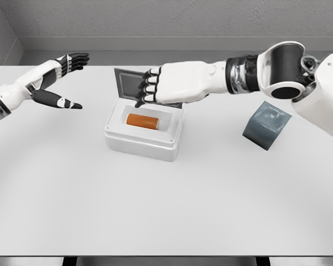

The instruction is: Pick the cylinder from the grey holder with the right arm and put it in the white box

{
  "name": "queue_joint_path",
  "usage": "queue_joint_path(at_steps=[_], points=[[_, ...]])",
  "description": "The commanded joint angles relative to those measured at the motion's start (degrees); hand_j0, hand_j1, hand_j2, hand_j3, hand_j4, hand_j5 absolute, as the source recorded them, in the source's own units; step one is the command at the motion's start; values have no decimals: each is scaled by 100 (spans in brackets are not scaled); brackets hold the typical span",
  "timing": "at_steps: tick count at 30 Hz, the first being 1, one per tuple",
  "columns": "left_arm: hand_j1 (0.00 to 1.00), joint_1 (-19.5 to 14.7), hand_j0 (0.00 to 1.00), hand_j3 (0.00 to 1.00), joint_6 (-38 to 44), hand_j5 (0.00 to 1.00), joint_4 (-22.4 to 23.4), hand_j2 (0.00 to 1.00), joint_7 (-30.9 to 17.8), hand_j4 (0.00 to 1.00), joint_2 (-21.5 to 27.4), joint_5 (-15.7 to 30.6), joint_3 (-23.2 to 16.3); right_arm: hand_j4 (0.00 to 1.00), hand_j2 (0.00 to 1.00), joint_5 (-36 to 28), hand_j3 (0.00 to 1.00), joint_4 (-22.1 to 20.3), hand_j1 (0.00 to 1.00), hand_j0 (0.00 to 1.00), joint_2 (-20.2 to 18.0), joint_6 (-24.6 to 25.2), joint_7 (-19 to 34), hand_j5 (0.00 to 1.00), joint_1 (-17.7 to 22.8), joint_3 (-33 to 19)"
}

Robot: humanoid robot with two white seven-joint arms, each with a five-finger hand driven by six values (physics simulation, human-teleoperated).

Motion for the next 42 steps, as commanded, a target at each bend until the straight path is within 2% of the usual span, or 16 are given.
queue_joint_path(at_steps=[1,2,5,6,9,12,13,15,17,19,20,33,42], points=[[100,0,100,100,12,100,39,100,1,100,-139,30,-3,100,100,-257,100,-742,100,100,-715,17,-3,100,26,-321],[100,-26,100,100,12,100,75,100,1,100,-244,21,-3,100,100,-776,100,-830,100,100,-1146,17,-3,100,79,-462],[100,-176,100,100,12,100,294,100,1,100,-490,12,-73,100,100,-1760,100,-830,100,100,-2244,17,-3,100,211,-901],[100,-220,100,100,12,100,373,100,1,100,-526,12,-73,100,100,-2007,100,-830,100,100,-2456,17,-3,100,474,-1182],[100,-299,100,100,12,100,470,100,1,100,-613,12,-82,100,100,-2736,100,-830,100,100,-2632,17,-3,100,1801,-2474],[100,-404,100,100,21,100,575,100,1,100,-684,12,-108,100,100,-3342,100,-830,100,100,-2526,17,-3,100,3409,-4197],[100,-440,100,100,127,100,584,100,1,100,-728,12,-108,100,100,-3501,100,-830,100,100,-2482,17,-3,100,3753,-4452],[100,-466,100,100,162,100,593,100,1,100,-850,3,-117,100,100,-3818,100,-830,100,100,-2219,17,-3,100,4183,-4496],[100,-492,100,100,215,100,655,100,1,100,-1035,-6,-161,100,100,-3835,100,-822,100,100,-1683,17,-3,100,4491,-4514],[100,-519,100,100,250,100,681,100,1,100,-1114,-14,-161,100,100,-3774,100,-786,100,100,-1234,17,-3,100,4948,-4962],[100,-519,100,100,250,100,681,100,1,100,-1123,-14,-161,100,100,-3721,100,-743,100,100,-1190,17,-3,100,5150,-5050],[100,-466,100,100,224,100,672,100,1,100,-1193,-32,-249,100,100,-3694,100,-655,100,100,-1120,17,-3,100,5282,-5085],[100,-369,100,100,179,100,488,100,1,100,-1114,-6,-231,100,100,-3686,100,-646,100,100,-1120,17,-3,100,5309,-5085]])
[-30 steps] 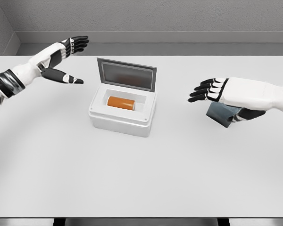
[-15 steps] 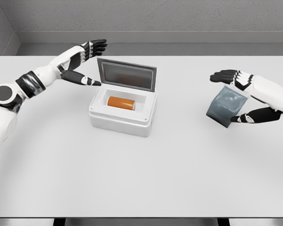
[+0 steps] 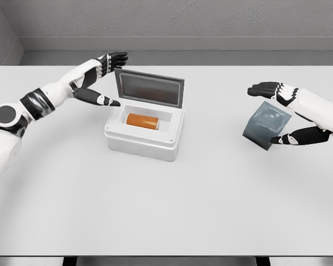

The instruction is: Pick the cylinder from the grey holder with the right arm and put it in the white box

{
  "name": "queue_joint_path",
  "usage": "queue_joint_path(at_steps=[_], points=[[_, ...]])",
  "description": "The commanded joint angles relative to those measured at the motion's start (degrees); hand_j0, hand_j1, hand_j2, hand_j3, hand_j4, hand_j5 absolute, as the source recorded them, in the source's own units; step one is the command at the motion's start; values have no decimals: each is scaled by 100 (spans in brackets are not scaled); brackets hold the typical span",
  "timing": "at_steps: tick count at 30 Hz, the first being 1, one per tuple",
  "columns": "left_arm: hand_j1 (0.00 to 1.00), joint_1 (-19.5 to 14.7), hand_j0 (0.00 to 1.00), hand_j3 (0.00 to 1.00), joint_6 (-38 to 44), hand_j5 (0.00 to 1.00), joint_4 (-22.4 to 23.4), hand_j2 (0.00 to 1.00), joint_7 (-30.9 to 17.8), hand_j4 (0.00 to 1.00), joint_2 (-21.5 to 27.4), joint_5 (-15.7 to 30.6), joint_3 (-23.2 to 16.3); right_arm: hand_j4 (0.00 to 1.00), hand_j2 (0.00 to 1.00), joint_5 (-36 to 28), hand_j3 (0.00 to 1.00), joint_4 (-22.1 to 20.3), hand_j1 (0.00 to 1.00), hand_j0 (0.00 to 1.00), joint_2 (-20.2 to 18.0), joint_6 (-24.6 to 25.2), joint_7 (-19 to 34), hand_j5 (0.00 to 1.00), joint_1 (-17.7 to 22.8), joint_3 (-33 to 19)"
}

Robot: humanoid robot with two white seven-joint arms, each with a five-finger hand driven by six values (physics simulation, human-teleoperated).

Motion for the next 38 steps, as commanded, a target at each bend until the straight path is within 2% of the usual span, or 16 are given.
queue_joint_path(at_steps=[1,5,8,12,22,27,29,32,34,38], points=[[100,0,100,100,-3,100,-102,100,1,100,31,50,19,100,100,-49,100,0,100,100,-5,17,-3,100,9,0],[100,53,100,100,-3,100,-234,100,1,100,40,59,19,100,100,-49,100,-9,100,100,-5,17,-3,100,18,0],[100,150,100,100,-3,100,-428,100,1,100,225,68,19,100,100,-49,100,-9,100,100,-5,17,-3,100,18,0],[100,202,100,100,-11,100,-463,100,1,100,242,68,37,100,100,-49,100,-9,100,100,4,17,-3,100,18,0],[100,466,100,100,-11,100,-920,100,1,100,682,76,107,100,100,-49,100,0,100,100,4,17,-3,100,18,0],[100,483,100,100,-20,100,-911,100,1,100,717,85,248,100,100,-49,100,0,100,100,4,17,-3,100,18,0],[100,519,100,100,-11,100,-911,100,1,100,1024,85,327,100,100,-49,100,0,100,100,4,17,-3,100,18,0],[100,721,100,100,-134,100,-929,100,1,100,1833,112,608,100,100,-49,100,0,100,100,4,17,-3,100,18,0],[100,747,100,100,-231,100,-911,100,1,100,2088,112,635,100,100,-49,100,0,100,100,4,17,-3,100,18,0],[100,765,100,100,-231,100,-867,100,1,100,2202,112,643,100,100,-49,100,0,100,100,4,17,-3,100,18,0]])
